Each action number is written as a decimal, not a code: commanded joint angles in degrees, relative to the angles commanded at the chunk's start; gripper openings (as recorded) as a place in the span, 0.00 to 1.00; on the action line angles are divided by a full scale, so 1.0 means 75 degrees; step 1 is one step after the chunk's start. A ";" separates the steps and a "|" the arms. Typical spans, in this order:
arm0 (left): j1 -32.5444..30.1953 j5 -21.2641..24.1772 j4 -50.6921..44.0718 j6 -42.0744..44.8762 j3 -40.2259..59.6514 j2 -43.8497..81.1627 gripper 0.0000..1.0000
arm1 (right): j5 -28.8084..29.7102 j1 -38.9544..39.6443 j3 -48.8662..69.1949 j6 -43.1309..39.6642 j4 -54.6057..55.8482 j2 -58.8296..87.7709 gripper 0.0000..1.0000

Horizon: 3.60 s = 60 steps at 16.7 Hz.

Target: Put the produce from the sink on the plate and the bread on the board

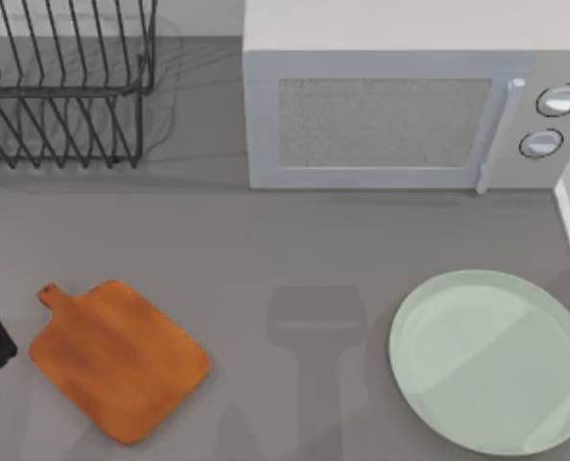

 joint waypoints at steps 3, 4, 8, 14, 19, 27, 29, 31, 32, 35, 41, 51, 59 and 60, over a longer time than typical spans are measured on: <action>0.0000 0.0000 0.0000 0.0000 0.0000 0.0000 1.00 | -0.0005 -0.0003 0.0309 -0.0010 -0.0902 -0.0517 0.00; 0.0000 0.0000 0.0000 0.0000 0.0000 0.0000 1.00 | -0.0007 -0.0004 0.0430 -0.0014 -0.1271 -0.0721 0.00; 0.0000 0.0000 0.0000 0.0000 0.0000 0.0000 1.00 | -0.0013 -0.0004 0.0793 -0.0022 -0.2226 -0.1375 0.00; 0.0000 0.0000 0.0000 0.0000 0.0000 0.0000 1.00 | -0.0010 0.0053 0.0859 0.0045 -0.2264 -0.1462 0.00; 0.0000 0.0000 0.0000 0.0000 0.0000 0.0000 1.00 | 0.0039 0.0897 0.0901 0.0943 -0.2660 -0.2217 0.00; 0.0000 0.0000 0.0000 0.0000 0.0000 0.0000 1.00 | 0.0116 0.3516 0.0390 0.3624 -0.3885 -0.3546 0.00; 0.0000 0.0000 0.0000 0.0000 0.0000 0.0000 1.00 | 0.0122 0.4242 0.0304 0.4316 -0.4175 -0.3774 0.00; 0.0000 0.0000 0.0000 0.0000 0.0000 0.0000 1.00 | 0.0121 0.4925 0.0258 0.4946 -0.4420 -0.3942 0.00; 0.0000 0.0000 0.0000 0.0000 0.0000 0.0000 1.00 | 0.0120 0.5235 0.0246 0.5227 -0.4526 -0.4006 0.00; 0.0000 0.0000 0.0000 0.0000 0.0000 0.0000 1.00 | 0.0112 0.5975 0.0236 0.5883 -0.4766 -0.4132 0.00; 0.0000 0.0000 0.0000 0.0000 0.0000 0.0000 1.00 | 0.0107 0.6319 0.0242 0.6182 -0.4870 -0.4180 0.00; 0.0000 0.0000 0.0000 0.0000 0.0000 0.0000 1.00 | 0.0107 0.6319 0.0242 0.6182 -0.4870 -0.4180 0.68; 0.0000 0.0000 0.0000 0.0000 0.0000 0.0000 1.00 | 0.0107 0.6319 0.0242 0.6182 -0.4870 -0.4180 1.00; 0.0000 0.0000 0.0000 0.0000 0.0000 0.0000 1.00 | 0.0107 0.6319 0.0242 0.6182 -0.4870 -0.4180 1.00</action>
